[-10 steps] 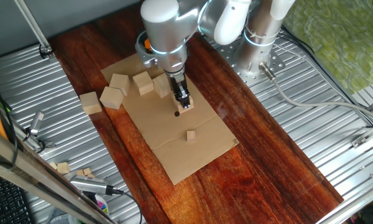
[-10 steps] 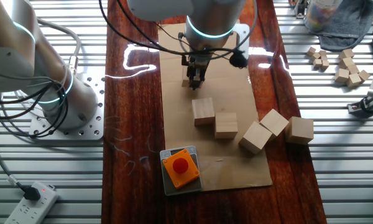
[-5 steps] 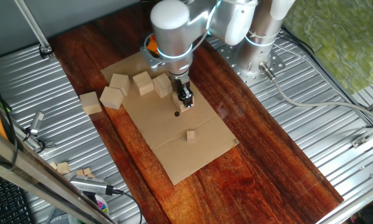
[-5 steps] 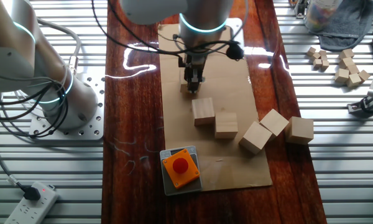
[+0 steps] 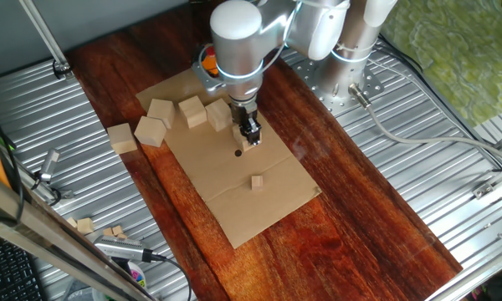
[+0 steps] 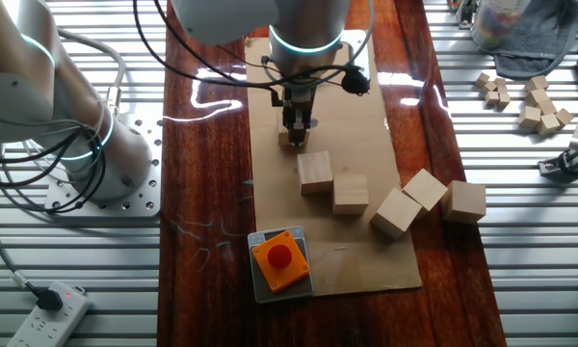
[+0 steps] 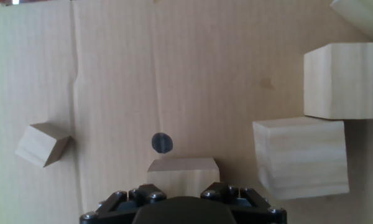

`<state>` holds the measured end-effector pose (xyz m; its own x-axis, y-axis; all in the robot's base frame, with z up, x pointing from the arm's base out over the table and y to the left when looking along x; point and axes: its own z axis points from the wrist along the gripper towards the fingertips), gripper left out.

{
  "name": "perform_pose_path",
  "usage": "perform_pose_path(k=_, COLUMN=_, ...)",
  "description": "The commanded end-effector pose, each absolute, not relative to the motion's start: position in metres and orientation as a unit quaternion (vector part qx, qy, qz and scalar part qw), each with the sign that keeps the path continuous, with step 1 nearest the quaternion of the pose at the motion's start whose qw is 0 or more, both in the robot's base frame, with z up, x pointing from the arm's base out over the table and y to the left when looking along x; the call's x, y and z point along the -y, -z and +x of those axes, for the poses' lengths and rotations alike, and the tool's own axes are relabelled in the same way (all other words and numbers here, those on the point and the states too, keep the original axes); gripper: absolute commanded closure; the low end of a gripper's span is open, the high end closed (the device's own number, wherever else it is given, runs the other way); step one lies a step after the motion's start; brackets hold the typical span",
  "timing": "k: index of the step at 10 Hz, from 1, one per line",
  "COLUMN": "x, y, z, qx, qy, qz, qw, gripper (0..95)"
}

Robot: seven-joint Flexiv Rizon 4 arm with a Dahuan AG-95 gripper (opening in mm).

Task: Stack the blocks into a pyramid shape

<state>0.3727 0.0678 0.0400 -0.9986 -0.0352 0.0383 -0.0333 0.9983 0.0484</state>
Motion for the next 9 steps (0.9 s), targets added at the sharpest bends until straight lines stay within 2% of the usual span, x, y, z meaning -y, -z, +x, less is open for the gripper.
perform_pose_path(k=1, x=-0.0667, y=-0.0376, z=0.3714, qx=0.999, qy=0.027, qz=0.017, qw=0.005, gripper=95.0)
perform_pose_path(k=2, x=-0.0667, y=-0.0374, z=0.3714, qx=0.999, qy=0.028, qz=0.018, qw=0.005, gripper=95.0)
perform_pose_path(k=3, x=-0.0666, y=-0.0374, z=0.3714, qx=0.999, qy=0.028, qz=0.022, qw=0.003, gripper=76.0)
perform_pose_path(k=5, x=-0.0666, y=-0.0370, z=0.3714, qx=0.999, qy=0.028, qz=0.024, qw=0.003, gripper=76.0)
perform_pose_path(k=6, x=-0.0667, y=-0.0363, z=0.3715, qx=0.999, qy=0.028, qz=0.025, qw=0.001, gripper=57.0)
perform_pose_path(k=8, x=-0.0667, y=-0.0355, z=0.3716, qx=0.999, qy=0.029, qz=0.028, qw=0.000, gripper=57.0)
perform_pose_path(k=9, x=-0.0667, y=-0.0355, z=0.3716, qx=0.999, qy=0.029, qz=0.031, qw=0.000, gripper=38.0)
